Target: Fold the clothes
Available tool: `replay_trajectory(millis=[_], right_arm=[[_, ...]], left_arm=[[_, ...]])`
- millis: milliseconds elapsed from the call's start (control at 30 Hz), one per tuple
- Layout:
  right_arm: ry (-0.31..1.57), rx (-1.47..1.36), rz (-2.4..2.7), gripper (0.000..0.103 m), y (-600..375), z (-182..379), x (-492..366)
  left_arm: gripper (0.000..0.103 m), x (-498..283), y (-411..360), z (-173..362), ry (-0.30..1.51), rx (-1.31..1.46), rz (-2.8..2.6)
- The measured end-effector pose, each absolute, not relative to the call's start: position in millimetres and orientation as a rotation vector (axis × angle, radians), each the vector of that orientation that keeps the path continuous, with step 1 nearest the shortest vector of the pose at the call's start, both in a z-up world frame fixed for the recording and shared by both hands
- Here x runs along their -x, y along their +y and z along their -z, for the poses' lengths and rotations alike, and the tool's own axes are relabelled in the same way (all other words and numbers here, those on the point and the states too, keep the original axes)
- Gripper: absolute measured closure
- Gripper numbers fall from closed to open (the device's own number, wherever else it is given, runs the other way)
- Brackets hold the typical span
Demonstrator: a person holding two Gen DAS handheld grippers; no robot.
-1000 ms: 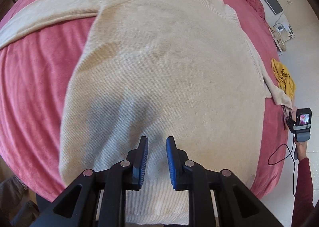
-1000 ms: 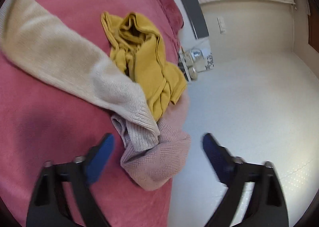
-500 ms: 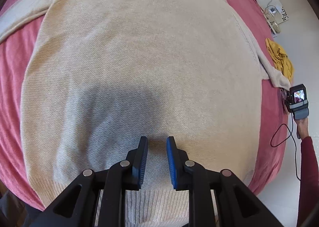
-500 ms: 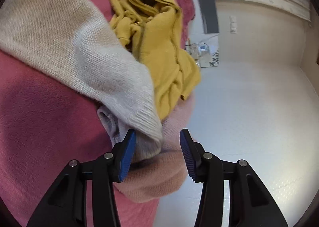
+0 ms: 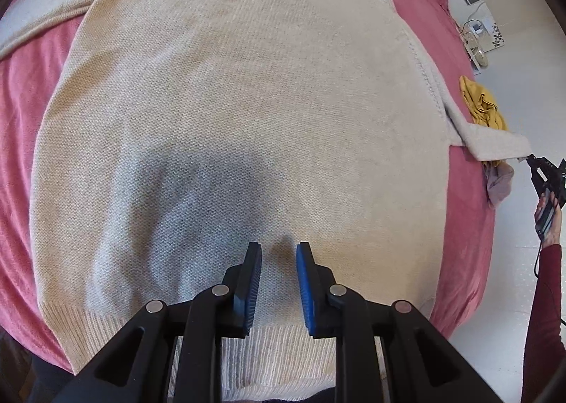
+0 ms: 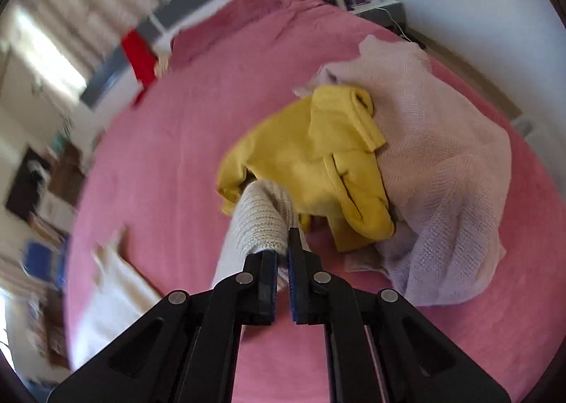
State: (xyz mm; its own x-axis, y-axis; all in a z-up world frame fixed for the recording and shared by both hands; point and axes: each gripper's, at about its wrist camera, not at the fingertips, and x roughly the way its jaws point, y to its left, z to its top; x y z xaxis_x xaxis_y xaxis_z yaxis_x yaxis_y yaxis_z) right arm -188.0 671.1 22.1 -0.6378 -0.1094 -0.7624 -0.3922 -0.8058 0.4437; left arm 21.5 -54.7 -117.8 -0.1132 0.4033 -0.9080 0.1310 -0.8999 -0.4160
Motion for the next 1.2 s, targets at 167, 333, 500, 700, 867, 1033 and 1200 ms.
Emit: replay_trajectory(millis=[167, 333, 500, 700, 867, 1033, 1200], right_arm=[[0.704, 1.502, -2.25, 0.098, 674.6, -8.0, 180.0], [0.547, 1.616, -2.177, 0.098, 662.0, -7.9, 178.9], [0.795, 1.462, -2.048, 0.097, 709.6, -27.4, 187.8], [0.715, 1.456, -1.976, 0.059, 717.1, -6.8, 205.5], [0.522, 1.397, -1.945, 0.051, 718.1, -6.1, 185.2], [0.885, 1.228, -2.012, 0.049, 752.5, -13.3, 116.9], [0.763, 1.281, -2.263, 0.042, 694.5, -11.6, 95.3]], left_arm=[[0.083, -32.2, -60.3, 120.1, -0.659, 1.94, -2.104], [0.083, -24.4, -58.8, 132.2, -0.692, 1.946, -2.079], [0.083, -10.2, -49.4, 139.1, -0.679, 1.956, -2.071], [0.083, 14.8, -18.7, 144.1, -0.623, 1.95, -2.064], [0.083, 21.8, -3.5, 141.1, -0.576, 1.932, -2.058], [0.082, 25.5, 7.8, 135.4, -0.57, 1.901, -2.067], [0.082, 26.4, 22.6, 129.4, -0.557, 1.882, -2.068]])
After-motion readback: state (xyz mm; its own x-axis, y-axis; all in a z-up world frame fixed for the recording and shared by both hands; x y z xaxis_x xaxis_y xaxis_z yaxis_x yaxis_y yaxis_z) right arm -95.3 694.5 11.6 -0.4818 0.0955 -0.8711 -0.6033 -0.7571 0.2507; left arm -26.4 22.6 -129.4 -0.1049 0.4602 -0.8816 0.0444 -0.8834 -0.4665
